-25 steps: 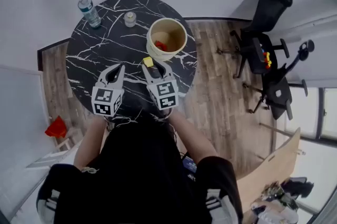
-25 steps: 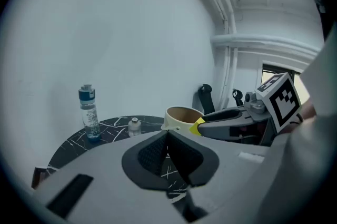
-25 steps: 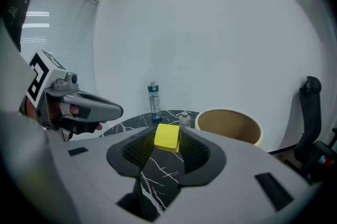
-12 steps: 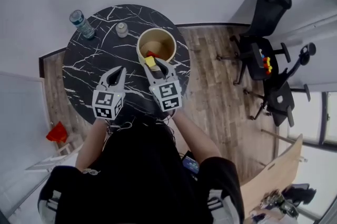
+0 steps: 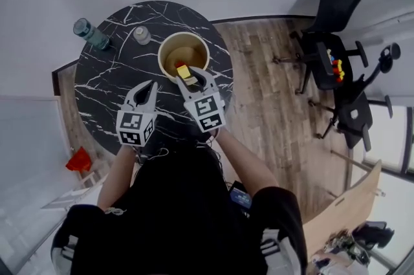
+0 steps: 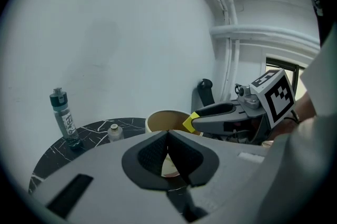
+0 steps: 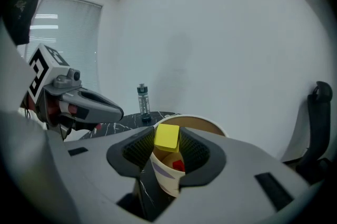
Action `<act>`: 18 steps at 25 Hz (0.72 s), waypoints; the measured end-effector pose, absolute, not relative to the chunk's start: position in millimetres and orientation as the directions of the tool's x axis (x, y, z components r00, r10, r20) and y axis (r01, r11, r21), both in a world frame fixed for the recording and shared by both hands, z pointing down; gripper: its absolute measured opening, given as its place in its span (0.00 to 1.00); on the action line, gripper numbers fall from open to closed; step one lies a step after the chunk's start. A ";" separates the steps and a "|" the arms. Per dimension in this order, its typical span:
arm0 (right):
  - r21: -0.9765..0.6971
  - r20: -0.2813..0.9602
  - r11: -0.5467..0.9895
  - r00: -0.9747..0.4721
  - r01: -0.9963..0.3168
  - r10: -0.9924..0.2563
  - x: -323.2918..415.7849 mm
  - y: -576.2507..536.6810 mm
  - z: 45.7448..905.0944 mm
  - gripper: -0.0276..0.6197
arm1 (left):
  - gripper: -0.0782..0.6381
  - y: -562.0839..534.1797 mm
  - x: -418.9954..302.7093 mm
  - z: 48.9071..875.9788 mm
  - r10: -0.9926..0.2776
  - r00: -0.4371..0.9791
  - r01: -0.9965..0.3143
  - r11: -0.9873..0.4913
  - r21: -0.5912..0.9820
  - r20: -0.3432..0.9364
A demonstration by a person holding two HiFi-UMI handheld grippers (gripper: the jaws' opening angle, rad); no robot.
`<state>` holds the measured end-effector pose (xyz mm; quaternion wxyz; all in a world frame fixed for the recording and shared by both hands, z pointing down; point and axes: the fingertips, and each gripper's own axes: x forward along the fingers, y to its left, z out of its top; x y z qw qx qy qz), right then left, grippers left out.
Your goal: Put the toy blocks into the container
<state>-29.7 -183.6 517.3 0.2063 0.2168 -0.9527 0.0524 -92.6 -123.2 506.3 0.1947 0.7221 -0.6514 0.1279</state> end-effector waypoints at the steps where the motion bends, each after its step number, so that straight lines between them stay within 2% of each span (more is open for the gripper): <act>1: 0.012 0.430 0.911 -0.821 -0.412 -0.376 -29.1 -184.1 520.8 0.26 | 0.11 -125.3 -90.3 508.5 -0.888 0.120 -0.990 -0.075 0.117 0.444; 5: 0.091 0.488 0.941 -0.808 -0.327 -0.328 -28.2 -188.9 534.8 0.26 | 0.11 -132.1 -83.9 516.3 -0.878 0.116 -0.990 -0.065 0.124 0.465; 13: 0.068 0.538 0.959 -0.800 -0.273 -0.266 -36.8 -198.7 551.7 0.26 | 0.11 -135.3 -85.9 531.5 -0.865 0.072 -0.991 -0.006 0.133 0.497; 17: 0.047 0.524 0.963 -0.815 -0.264 -0.248 -43.2 -197.7 552.3 0.25 | 0.11 -131.9 -89.7 537.6 -0.861 0.050 -0.991 0.021 0.135 0.506; 18: 0.045 0.518 0.965 -0.819 -0.260 -0.245 -44.8 -197.3 550.8 0.27 | 0.11 -131.7 -90.2 537.6 -0.862 0.047 -0.991 0.024 0.134 0.505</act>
